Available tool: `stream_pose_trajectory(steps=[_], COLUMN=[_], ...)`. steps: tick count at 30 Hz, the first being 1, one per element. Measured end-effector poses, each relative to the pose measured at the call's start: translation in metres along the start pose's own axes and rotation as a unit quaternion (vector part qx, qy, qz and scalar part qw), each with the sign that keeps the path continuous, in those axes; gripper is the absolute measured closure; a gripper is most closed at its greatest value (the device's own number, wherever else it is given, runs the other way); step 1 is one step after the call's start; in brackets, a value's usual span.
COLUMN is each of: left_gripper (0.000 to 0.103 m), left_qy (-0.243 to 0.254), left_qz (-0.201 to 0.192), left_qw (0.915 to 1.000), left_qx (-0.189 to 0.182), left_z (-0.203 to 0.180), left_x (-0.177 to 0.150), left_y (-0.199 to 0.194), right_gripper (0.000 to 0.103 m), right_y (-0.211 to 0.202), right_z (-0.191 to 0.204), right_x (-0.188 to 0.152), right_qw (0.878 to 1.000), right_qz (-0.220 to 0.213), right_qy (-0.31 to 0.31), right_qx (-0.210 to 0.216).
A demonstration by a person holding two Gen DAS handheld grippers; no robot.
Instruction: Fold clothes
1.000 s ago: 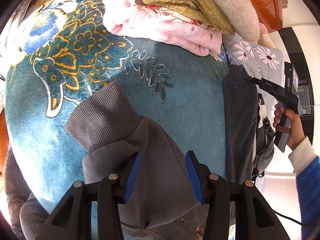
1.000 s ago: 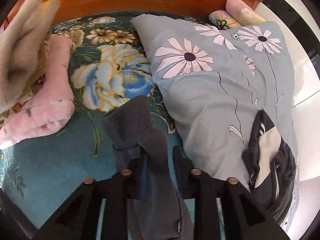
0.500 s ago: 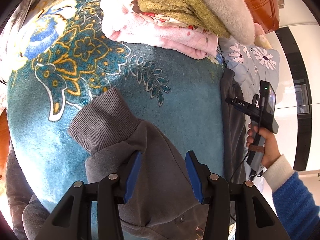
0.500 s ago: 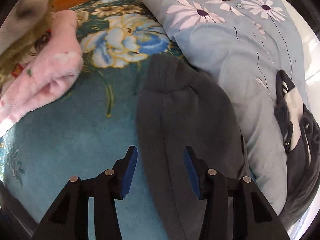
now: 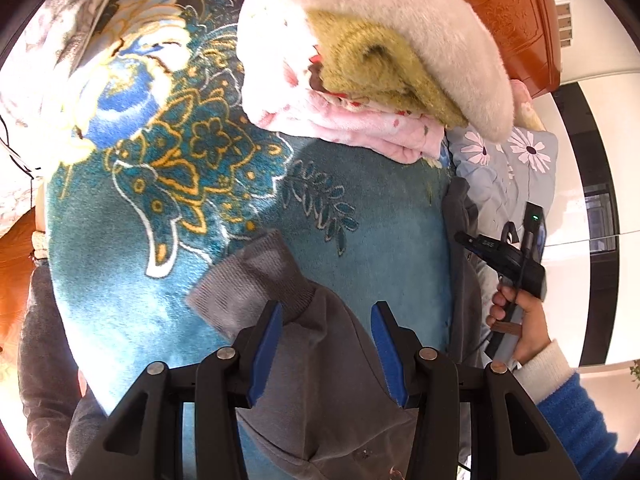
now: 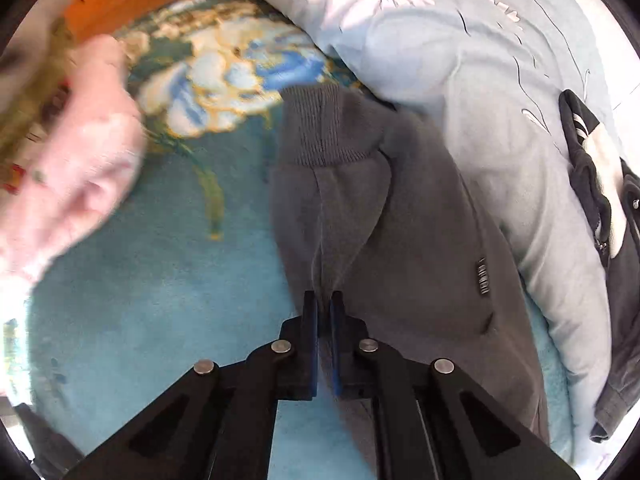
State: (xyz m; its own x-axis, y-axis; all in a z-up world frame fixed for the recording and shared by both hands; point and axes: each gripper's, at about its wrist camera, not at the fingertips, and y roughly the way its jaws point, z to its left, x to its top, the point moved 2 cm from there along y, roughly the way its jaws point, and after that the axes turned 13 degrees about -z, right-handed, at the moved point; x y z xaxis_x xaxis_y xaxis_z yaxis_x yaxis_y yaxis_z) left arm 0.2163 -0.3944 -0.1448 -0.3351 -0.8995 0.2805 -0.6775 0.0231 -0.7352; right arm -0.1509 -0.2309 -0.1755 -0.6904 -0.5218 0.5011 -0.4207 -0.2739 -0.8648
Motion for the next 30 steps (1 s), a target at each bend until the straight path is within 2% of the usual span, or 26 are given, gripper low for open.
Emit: stream_pose_trajectory(steps=[4, 7, 11, 15, 20, 24, 26, 28, 30], left_gripper=[0.053, 0.052, 0.052, 0.052, 0.052, 0.048, 0.048, 0.048, 0.050], left_qy=[-0.016, -0.028, -0.043, -0.060, -0.104, -0.111, -0.110, -0.108, -0.106], left_qz=[0.004, 0.011, 0.021, 0.032, 0.065, 0.068, 0.064, 0.058, 0.053], left_qw=[0.9998, 0.9993, 0.9982, 0.9965, 0.9919, 0.9908, 0.9911, 0.9918, 0.9923], left_qx=[0.013, 0.023, 0.036, 0.048, 0.033, 0.039, 0.040, 0.038, 0.036], left_z=[0.016, 0.026, 0.040, 0.054, 0.062, 0.062, 0.059, 0.055, 0.050], left_x=[-0.002, -0.005, -0.010, -0.016, -0.036, -0.045, -0.047, -0.049, -0.051], left_y=[-0.003, -0.002, -0.001, 0.001, 0.017, 0.020, 0.021, 0.023, 0.024], right_gripper=[0.099, 0.099, 0.099, 0.099, 0.097, 0.089, 0.079, 0.075, 0.071], right_y=[-0.056, -0.067, -0.049, -0.055, -0.064, -0.078, -0.095, -0.118, -0.137], right_z=[0.022, 0.053, 0.085, 0.100, 0.098, 0.094, 0.087, 0.072, 0.041], right_x=[-0.002, -0.017, -0.042, -0.056, -0.066, -0.070, -0.073, -0.081, -0.096], right_qw=[0.995, 0.989, 0.988, 0.984, 0.981, 0.978, 0.976, 0.973, 0.976], right_qz=[-0.042, -0.037, 0.002, -0.002, -0.001, -0.003, -0.016, -0.031, -0.044], right_qy=[0.006, -0.031, -0.034, -0.054, -0.049, -0.036, -0.025, -0.014, 0.001], right_qx=[0.096, 0.137, 0.148, 0.170, 0.190, 0.204, 0.217, 0.229, 0.212])
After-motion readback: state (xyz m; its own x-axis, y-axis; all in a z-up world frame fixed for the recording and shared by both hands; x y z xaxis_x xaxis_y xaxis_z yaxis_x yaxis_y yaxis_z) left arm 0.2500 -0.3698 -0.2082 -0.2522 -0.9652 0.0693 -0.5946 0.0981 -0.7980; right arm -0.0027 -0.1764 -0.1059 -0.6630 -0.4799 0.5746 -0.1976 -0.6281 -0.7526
